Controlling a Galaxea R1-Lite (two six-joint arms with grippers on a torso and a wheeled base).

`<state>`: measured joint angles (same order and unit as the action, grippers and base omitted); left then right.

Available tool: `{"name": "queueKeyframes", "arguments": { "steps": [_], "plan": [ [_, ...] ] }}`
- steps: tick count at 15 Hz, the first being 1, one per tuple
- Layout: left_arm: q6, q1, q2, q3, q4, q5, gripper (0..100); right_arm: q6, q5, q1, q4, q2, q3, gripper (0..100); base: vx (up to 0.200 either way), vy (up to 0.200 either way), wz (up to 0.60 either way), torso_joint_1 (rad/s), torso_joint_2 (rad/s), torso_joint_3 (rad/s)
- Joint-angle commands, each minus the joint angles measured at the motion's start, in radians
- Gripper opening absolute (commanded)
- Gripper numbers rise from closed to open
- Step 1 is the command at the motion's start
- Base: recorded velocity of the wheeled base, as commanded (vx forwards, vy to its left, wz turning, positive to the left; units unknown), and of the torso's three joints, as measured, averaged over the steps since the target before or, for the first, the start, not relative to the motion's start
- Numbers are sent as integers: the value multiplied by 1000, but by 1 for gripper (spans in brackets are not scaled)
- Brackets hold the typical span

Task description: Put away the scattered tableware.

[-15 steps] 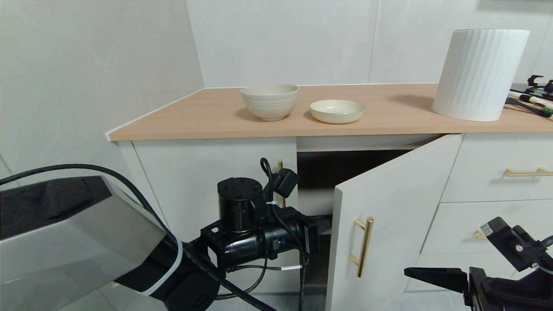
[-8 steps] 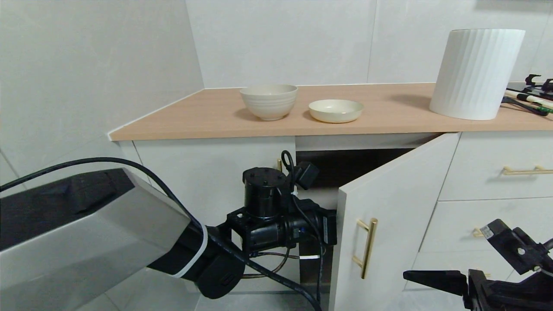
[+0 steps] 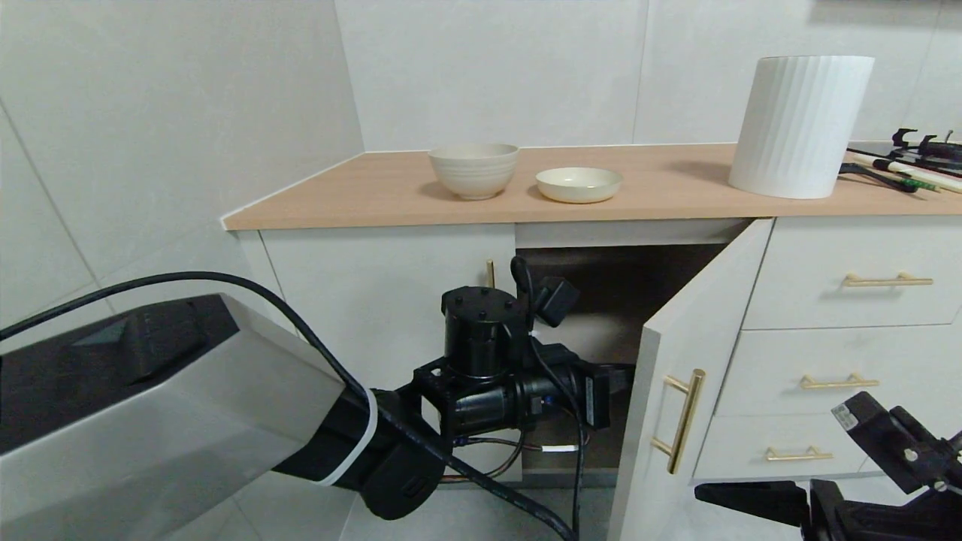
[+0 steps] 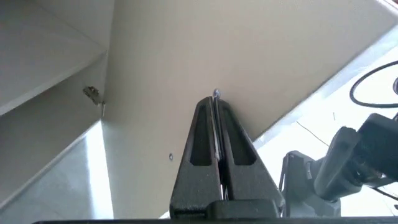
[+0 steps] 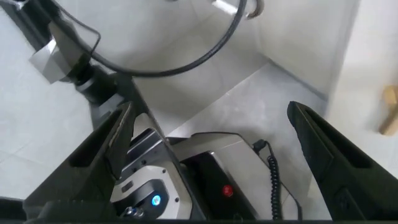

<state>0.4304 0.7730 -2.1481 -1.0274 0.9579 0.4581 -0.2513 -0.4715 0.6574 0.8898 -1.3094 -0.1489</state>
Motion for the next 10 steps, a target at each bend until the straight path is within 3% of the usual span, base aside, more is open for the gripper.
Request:
{"name": "queueKeyframes", "arguments": {
  "steps": [1, 4, 8, 9, 10],
  "plan": [
    [1, 3, -38, -43, -21, -4, 0, 0, 1, 4, 0, 1, 0, 100, 0, 0, 0, 0, 0, 0],
    [1, 12, -67, -97, -37, -53, 0, 0, -3, 11, 0, 4, 6, 100, 0, 0, 0, 0, 0, 0],
    [-1, 58, -39, -95, -41, -118, 0, 0, -3, 48, 0, 32, 6, 100, 0, 0, 0, 0, 0, 0],
    [-1, 80, -21, -77, -44, -108, 0, 0, -4, 53, 0, 38, 9, 100, 0, 0, 0, 0, 0, 0],
    [2, 180, 60, -2, -47, -26, 0, 0, -35, 116, 0, 90, 31, 100, 0, 0, 0, 0, 0, 0]
  ]
}}
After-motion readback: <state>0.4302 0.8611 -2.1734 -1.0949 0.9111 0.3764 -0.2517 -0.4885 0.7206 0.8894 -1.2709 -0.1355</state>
